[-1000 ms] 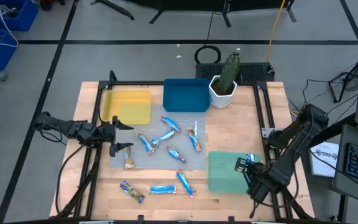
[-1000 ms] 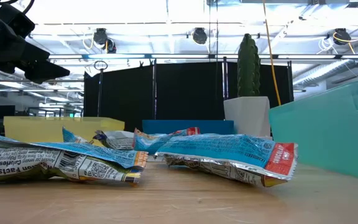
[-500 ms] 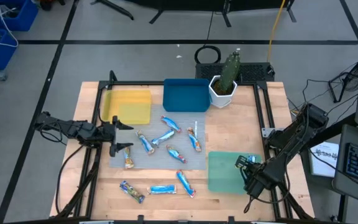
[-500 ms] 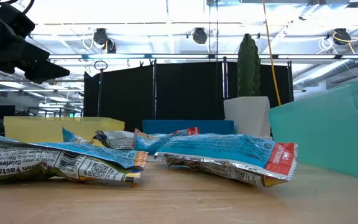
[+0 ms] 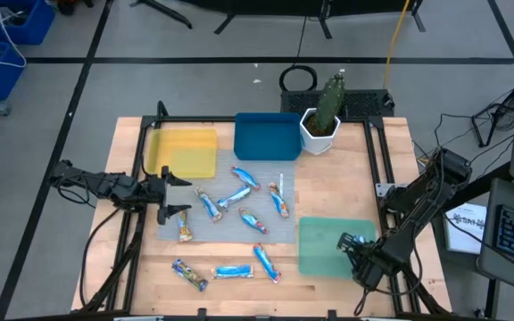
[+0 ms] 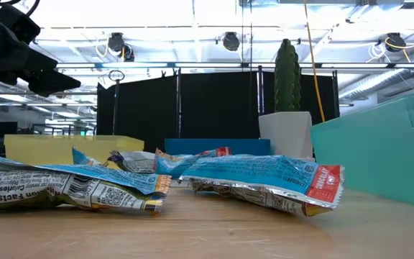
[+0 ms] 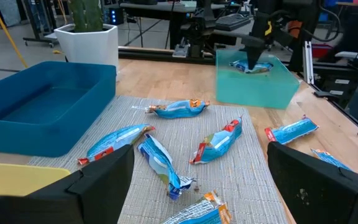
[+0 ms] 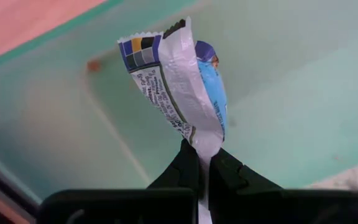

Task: Pick and place Granola Bars by type
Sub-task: Put the blue granola bar into the green bin

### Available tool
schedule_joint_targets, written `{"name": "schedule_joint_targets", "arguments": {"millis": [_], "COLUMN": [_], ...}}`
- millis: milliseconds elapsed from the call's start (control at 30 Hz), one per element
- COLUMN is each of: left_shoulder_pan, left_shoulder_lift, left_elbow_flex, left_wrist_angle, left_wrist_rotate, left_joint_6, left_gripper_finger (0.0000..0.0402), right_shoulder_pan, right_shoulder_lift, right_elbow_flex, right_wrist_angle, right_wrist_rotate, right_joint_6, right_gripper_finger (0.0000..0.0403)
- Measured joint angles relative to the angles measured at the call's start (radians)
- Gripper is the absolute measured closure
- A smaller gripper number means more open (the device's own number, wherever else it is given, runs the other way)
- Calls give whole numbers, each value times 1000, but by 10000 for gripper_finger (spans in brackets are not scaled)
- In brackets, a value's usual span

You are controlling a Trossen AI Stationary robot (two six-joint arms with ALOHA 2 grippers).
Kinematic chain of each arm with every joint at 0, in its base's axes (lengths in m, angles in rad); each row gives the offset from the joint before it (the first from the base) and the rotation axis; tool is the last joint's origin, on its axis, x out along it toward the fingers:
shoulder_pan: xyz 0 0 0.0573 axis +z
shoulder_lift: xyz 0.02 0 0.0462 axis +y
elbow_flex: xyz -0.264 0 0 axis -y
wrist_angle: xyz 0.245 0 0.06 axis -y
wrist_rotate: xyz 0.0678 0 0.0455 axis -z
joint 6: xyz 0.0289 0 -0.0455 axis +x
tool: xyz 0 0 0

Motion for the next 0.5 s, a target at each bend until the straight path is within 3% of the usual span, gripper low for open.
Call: {"name": "schedule_joint_targets", "arguments": {"millis": [267, 500], "left_shoulder_pan": [0, 0], "left_shoulder_lift": [0, 0], "left_elbow_flex": [0, 0], "left_wrist_angle": [0, 0], "left_wrist_rotate": [0, 0], "left_joint_6": [-1, 0], "left_gripper_finger": [36, 36], "right_shoulder_pan": [5, -2], "right_shoulder_lift": [1, 1], "right_elbow_flex": [-47, -47], "right_wrist_angle": [-5, -18], "right_wrist_rotate": [-18, -18], "right_joint_6": [-15, -12], "right_gripper_finger": [399, 341]}}
